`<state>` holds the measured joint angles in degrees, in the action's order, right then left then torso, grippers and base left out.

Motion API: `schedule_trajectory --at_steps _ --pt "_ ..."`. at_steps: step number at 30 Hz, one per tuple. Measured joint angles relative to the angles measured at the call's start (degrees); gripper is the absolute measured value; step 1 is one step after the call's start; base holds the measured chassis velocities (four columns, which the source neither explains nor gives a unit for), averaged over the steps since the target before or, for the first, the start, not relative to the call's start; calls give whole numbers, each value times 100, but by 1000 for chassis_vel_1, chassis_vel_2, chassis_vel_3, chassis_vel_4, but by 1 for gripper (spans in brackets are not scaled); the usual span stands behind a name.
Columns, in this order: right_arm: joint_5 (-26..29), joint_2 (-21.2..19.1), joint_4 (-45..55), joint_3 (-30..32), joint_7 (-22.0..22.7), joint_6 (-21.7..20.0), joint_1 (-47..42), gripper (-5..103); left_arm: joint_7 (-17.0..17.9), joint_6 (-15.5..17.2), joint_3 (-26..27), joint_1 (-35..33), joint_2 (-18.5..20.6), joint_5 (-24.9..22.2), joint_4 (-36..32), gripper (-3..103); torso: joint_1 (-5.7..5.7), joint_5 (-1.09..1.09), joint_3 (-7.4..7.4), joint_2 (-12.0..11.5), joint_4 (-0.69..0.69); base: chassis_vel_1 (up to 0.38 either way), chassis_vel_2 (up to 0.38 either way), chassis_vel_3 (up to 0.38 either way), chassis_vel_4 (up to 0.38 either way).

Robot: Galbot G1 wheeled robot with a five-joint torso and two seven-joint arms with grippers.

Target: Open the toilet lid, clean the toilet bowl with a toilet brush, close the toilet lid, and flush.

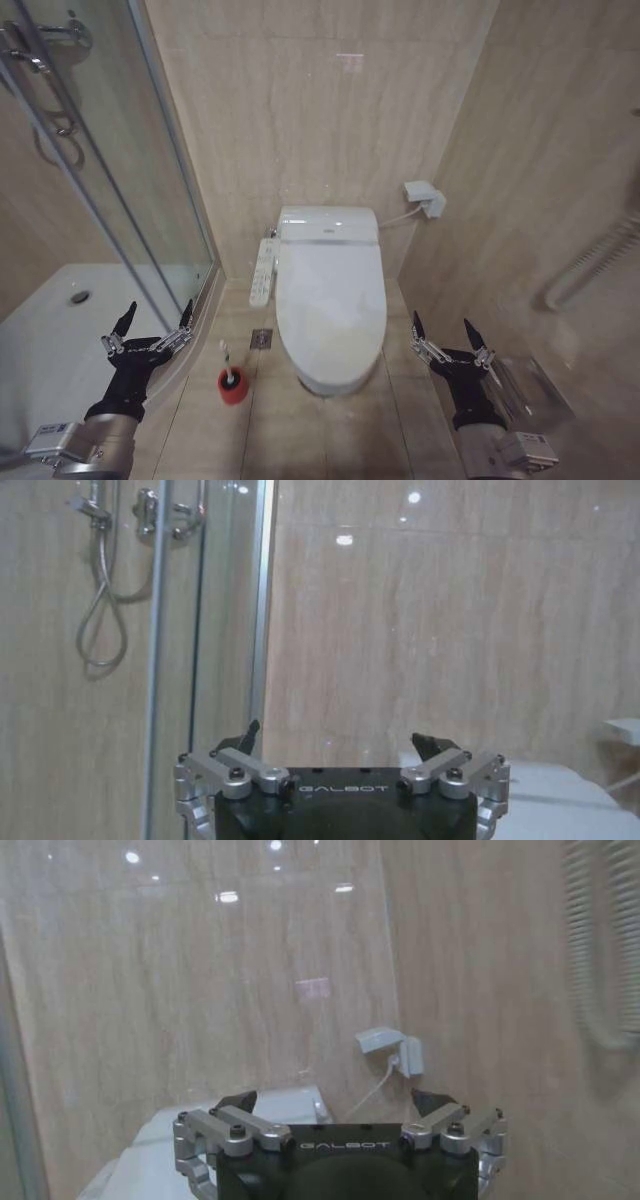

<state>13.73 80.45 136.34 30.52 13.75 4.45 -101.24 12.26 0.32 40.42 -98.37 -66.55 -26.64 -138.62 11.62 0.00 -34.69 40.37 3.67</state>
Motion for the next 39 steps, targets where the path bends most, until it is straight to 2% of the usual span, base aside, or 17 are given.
schedule_trajectory --at_steps 11,34,39 --pt "0 0 0 0 0 0 -1 100 32 -15 -40 68 15 5 94 100 -4 0 2 2 0 246 -239 -241 243" --pt "0 0 0 0 0 0 0 100 140 -41 -93 30 -61 282 116 100 0 0 0 0 0 -16 13 14 -14" --pt "0 0 0 0 0 0 0 100 63 -191 -88 30 -41 200 110 100 2 0 -1 -1 0 0 0 0 0"
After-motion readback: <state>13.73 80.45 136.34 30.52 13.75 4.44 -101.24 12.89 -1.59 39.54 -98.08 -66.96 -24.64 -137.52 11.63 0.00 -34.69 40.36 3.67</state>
